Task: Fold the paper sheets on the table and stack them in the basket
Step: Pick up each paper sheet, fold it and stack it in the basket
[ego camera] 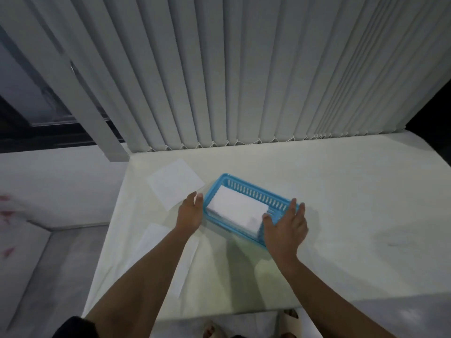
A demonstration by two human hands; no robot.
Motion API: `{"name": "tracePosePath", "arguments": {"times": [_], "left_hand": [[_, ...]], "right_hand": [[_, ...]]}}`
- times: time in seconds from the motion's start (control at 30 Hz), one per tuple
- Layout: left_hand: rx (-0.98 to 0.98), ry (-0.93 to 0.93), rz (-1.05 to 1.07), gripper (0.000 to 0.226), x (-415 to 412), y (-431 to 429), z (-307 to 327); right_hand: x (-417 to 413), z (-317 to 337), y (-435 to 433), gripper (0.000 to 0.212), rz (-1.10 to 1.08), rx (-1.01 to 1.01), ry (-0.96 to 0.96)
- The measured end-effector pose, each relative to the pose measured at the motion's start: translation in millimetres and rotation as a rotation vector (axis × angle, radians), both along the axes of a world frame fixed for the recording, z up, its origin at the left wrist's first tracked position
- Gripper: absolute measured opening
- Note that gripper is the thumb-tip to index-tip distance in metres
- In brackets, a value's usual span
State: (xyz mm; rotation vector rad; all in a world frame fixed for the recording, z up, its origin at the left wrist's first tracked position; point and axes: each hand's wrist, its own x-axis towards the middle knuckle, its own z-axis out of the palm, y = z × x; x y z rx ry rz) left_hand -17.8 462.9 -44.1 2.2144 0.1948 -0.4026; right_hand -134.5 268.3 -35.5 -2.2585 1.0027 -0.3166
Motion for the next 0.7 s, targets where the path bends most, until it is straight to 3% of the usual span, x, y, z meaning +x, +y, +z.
{"name": "tracePosePath", "arguments": {"times": [0.17,0.33,0.43,0.57,0.7], "left_hand": [[0.211,-0.079,0.138,0.05,-21,58,-6],[0.324,0.046,0.16,0.051,-40,123,-13],[0.407,0.106,0.196,0.054,-59,151,-13],[0.666,0.06,0.147,0.053,-96,166,-27],[0.628,0.047,0.14,0.058,-112,164,-41]], "right_hand": [[12,7,53,0.076,0.336,-0.294,-0.017],[32,2,107,0.048,0.668,-0.501,-0.007],[49,-1,136,0.039,0.886,-0.517,0.04],[71,-10,174,0.046,1.198,-0.495,0.231],[85,-25,200,0.053,1.35,-0.489,0.398]]}}
